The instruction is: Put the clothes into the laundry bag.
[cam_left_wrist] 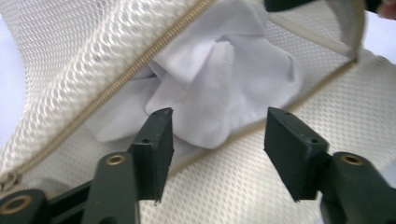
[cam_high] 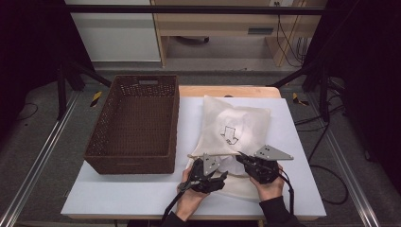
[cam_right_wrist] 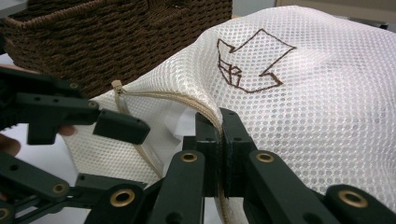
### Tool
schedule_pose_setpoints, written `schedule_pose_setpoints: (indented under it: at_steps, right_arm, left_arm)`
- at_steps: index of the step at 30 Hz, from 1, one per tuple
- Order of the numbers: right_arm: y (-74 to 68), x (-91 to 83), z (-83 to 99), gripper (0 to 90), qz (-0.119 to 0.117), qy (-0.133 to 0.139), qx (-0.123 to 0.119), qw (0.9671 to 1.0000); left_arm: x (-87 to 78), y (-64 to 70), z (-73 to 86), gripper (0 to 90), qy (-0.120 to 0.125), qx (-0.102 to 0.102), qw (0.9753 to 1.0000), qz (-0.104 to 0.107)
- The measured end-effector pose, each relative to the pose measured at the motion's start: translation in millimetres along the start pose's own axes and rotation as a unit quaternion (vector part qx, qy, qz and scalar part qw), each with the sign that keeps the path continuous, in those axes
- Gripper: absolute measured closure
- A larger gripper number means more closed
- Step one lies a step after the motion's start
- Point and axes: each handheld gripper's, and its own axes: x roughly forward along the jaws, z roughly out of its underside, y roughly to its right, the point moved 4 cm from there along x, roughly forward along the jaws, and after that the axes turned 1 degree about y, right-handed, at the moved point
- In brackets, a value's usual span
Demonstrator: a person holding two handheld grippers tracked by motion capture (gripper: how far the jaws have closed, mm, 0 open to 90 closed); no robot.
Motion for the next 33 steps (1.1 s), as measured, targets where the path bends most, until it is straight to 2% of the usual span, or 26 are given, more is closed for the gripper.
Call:
schedule_pose_setpoints:
  at_steps: [1, 2, 5, 7, 10, 13, 18, 21, 23, 25, 28, 33]
  right_arm:
    - [-0.1, -0.1, 0.0, 87.6, 0.000, 0.000, 0.000, 1.0000]
    - [-0.3, 0.6, 0.1, 87.7, 0.000, -0.001, 0.001, 1.0000]
    - [-0.5, 0.2, 0.0, 87.7, 0.000, 0.000, -0.001, 1.0000]
    - [0.1, -0.3, -0.3, 87.7, -0.001, 0.001, 0.000, 1.0000]
    - [-0.2, 0.3, 0.1, 87.8, -0.001, -0.001, 0.001, 1.0000]
    - [-0.4, 0.8, 0.4, 87.8, -0.001, -0.003, 0.003, 1.0000]
    - [0.9, 1.2, 0.9, 87.8, 0.001, -0.005, 0.005, 1.0000]
    - [1.9, 1.7, 1.9, 87.8, 0.002, -0.007, 0.005, 1.0000]
    - [2.8, 1.4, 2.7, 87.8, 0.002, -0.008, 0.007, 0.9999]
    - [3.0, 1.2, 2.4, 87.8, 0.002, -0.006, 0.009, 0.9999]
    - [2.3, 1.0, 2.4, 87.7, 0.003, -0.006, 0.008, 0.9999]
    - [1.5, -1.3, 1.7, 87.1, 0.005, -0.003, 0.005, 1.0000]
  left_arm:
    - [2.1, 0.7, 1.3, 51.7, -0.002, -0.002, 1.0000, 0.009]
    - [8.9, 1.0, 3.3, 62.6, -0.017, -0.005, 0.9996, 0.022]
    - [17.8, 1.3, 5.8, 76.1, -0.025, -0.001, 0.9994, 0.022]
    - [26.9, 0.6, 7.0, 79.2, -0.036, 0.002, 0.9992, 0.018]
    - [37.1, -1.4, 5.4, 89.1, -0.043, 0.001, 0.9989, 0.017]
    - [47.9, -3.4, 0.5, 89.2, -0.047, 0.004, 0.9989, 0.006]
    - [70.1, -1.2, -12.2, 89.2, -0.031, 0.017, 0.9991, -0.021]
    - [75.0, -0.4, -11.9, 89.2, -0.032, 0.019, 0.9989, -0.027]
    - [71.2, 0.5, -12.2, 89.1, -0.031, 0.017, 0.9991, -0.023]
    - [61.0, 2.5, -12.9, 87.7, -0.024, 0.024, 0.9993, -0.016]
    - [39.7, 1.5, -15.0, 79.6, -0.029, 0.038, 0.9989, -0.003]
    - [1.3, -8.3, -18.1, 69.9, -0.026, 0.045, 0.9986, -0.002]
